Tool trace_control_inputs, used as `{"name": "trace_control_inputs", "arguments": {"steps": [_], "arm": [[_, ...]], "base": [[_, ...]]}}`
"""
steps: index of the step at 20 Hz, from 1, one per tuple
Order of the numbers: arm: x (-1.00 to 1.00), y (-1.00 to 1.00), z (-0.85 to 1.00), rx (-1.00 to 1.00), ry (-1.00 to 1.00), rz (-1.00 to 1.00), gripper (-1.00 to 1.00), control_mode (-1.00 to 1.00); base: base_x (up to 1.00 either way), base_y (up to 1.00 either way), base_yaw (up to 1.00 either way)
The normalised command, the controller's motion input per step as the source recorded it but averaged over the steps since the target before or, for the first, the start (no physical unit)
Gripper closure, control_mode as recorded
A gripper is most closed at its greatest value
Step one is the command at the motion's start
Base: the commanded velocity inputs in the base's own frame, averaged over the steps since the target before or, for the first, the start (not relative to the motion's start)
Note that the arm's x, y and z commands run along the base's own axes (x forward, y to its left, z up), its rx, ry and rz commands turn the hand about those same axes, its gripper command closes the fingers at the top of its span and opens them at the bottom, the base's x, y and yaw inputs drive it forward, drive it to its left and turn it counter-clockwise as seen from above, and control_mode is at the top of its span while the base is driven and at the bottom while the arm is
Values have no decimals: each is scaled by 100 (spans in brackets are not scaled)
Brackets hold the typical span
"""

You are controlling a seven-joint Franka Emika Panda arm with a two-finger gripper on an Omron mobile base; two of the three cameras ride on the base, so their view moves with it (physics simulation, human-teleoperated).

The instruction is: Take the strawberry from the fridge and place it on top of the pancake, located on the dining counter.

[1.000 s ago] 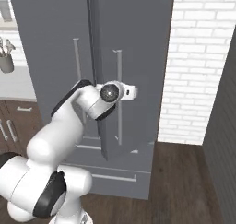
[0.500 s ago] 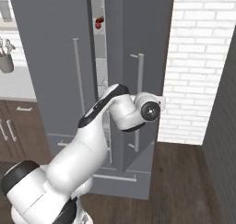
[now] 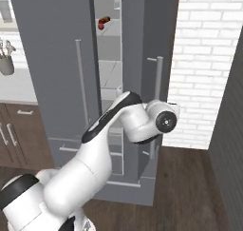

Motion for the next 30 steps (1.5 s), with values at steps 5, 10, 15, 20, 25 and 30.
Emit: {"name": "trace_control_inputs", "arguments": {"steps": [5,10,15,20,25,30], "arm": [[-79,-24,20,1,0,-6,-100,-100],[-88,9,30,-4,0,-14,-100,-100],[-11,90,12,-44,30,-27,-100,-100],[9,94,2,-56,42,-23,-100,-100],[56,95,0,-69,37,-15,-100,-100],[90,62,21,-59,52,-11,-100,-100]], "base": [[0,0,0],[0,0,0],[0,0,0],[0,0,0],[0,0,0],[0,0,0]]}}
